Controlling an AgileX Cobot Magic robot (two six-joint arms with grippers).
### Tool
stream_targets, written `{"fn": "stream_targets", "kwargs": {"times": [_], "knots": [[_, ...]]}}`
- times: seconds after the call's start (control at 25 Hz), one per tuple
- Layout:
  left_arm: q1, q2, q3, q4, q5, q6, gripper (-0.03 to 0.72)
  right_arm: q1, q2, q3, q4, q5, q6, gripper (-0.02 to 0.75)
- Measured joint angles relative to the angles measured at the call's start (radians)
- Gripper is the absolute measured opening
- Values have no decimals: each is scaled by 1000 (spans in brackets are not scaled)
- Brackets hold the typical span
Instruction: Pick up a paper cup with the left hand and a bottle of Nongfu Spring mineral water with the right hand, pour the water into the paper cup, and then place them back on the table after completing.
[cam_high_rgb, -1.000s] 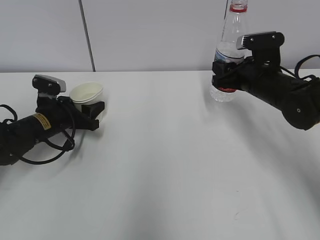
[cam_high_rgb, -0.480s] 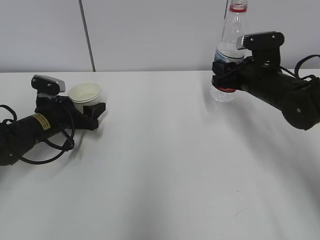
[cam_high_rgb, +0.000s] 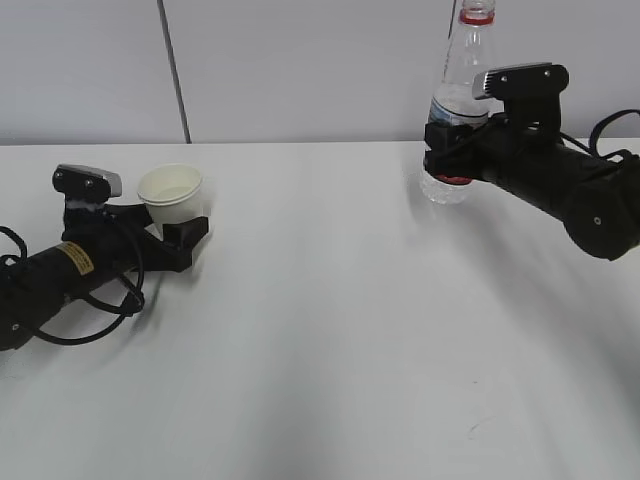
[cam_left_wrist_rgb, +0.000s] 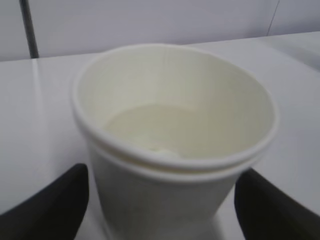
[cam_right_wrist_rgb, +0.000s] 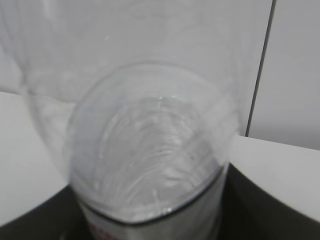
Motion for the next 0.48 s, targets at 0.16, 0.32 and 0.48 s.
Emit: {"fn": "stream_targets", "kwargs": {"times": [0.16, 0.32, 0.48], "knots": [[0, -42, 55, -13, -2, 5, 547, 0, 0, 0, 0, 0, 0, 389], [0, -102, 114, -15, -3, 12, 547, 0, 0, 0, 0, 0, 0, 389], [0, -140, 193, -48, -9, 69, 547, 0, 0, 0, -2, 0, 0, 389]]}}
